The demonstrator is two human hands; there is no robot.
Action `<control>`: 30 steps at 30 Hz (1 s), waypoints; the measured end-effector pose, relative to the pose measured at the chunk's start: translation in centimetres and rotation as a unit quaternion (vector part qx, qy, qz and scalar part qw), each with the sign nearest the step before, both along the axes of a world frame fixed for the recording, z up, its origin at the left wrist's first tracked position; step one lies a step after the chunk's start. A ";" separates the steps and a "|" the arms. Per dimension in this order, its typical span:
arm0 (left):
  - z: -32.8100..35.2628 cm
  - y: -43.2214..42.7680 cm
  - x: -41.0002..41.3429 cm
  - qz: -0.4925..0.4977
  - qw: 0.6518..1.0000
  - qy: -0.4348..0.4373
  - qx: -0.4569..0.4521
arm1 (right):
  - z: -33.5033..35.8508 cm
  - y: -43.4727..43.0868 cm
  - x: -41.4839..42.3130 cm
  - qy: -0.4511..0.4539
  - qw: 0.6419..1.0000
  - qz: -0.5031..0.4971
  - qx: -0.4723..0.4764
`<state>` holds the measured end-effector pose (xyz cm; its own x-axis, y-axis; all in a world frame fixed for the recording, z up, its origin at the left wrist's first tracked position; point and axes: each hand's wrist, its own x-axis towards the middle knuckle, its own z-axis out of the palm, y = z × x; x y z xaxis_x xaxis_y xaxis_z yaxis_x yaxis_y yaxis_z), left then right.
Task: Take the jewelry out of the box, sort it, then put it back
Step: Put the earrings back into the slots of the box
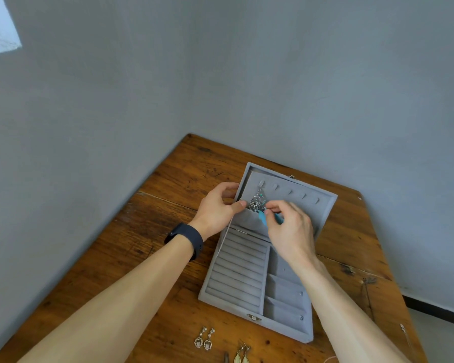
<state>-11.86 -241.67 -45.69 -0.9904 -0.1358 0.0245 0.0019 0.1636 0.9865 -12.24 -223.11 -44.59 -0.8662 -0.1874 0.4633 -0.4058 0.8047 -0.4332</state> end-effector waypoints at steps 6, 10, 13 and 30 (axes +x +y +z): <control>-0.1 0.1 0.0 0.005 1.000 0.006 -0.009 | -0.8 -0.2 0.9 0.017 1.000 0.009 0.025; -0.1 0.2 0.0 0.006 1.000 0.011 -0.012 | -0.5 0.2 0.9 0.023 0.996 0.007 0.081; 0.0 0.1 0.1 0.003 1.000 0.008 -0.006 | -0.1 0.6 0.5 0.031 0.998 0.006 0.061; 0.2 0.1 0.3 0.004 1.000 -0.008 -0.020 | -0.7 1.0 1.7 -0.050 0.996 -0.007 0.069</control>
